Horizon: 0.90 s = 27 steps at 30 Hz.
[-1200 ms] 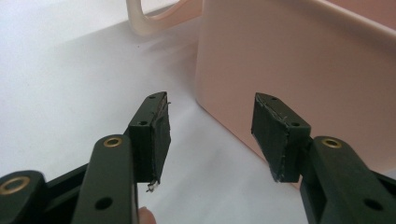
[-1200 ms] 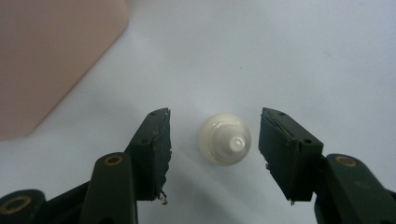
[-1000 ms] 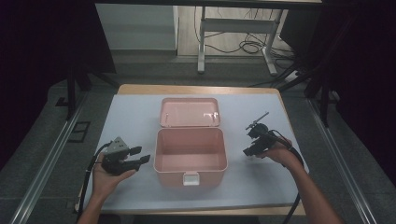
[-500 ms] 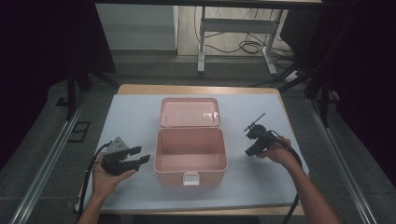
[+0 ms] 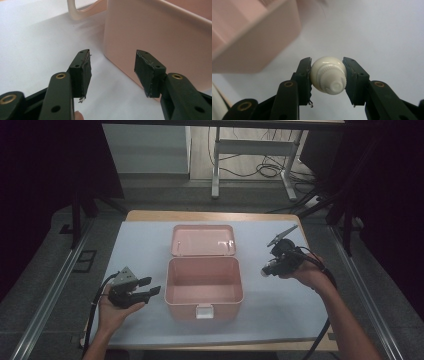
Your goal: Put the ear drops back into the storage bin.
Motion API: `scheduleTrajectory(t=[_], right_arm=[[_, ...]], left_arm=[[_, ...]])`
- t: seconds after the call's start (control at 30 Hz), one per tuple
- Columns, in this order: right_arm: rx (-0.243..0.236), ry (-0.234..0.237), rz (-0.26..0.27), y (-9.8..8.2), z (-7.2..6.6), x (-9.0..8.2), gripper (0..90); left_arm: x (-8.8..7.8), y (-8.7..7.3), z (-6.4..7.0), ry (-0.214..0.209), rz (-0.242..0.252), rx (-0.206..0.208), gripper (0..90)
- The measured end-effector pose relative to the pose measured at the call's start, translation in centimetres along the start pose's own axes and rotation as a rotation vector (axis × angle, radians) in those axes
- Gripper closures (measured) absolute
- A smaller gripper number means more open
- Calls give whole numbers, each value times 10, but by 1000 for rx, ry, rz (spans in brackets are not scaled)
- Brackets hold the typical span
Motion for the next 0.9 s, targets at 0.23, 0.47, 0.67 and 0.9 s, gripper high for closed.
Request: scheduleTrajectory(t=[0.23,0.47,0.67,0.9], right_arm=[[-24,24,73,16,-10,-25,604],[-77,64,97,41,-32,-27,605],[-155,111,91,65,-57,-16,605],[-223,158,82,87,-84,-1,605]], left_arm=[[1,0,1,-3,0,2,475],[2,0,3,-7,-5,5,476],[3,-1,4,-8,-10,9,476],[4,-1,5,-12,-13,14,476]])
Point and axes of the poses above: each handheld gripper's, and its own axes: x roughly forward along the jaws, y roughly out of its top, z roughly to its right, the point moved 4 cm from there along x, roughly forward along the jaws, and after that the axes turned 8 degrees about -z, right-handed, at the moved point
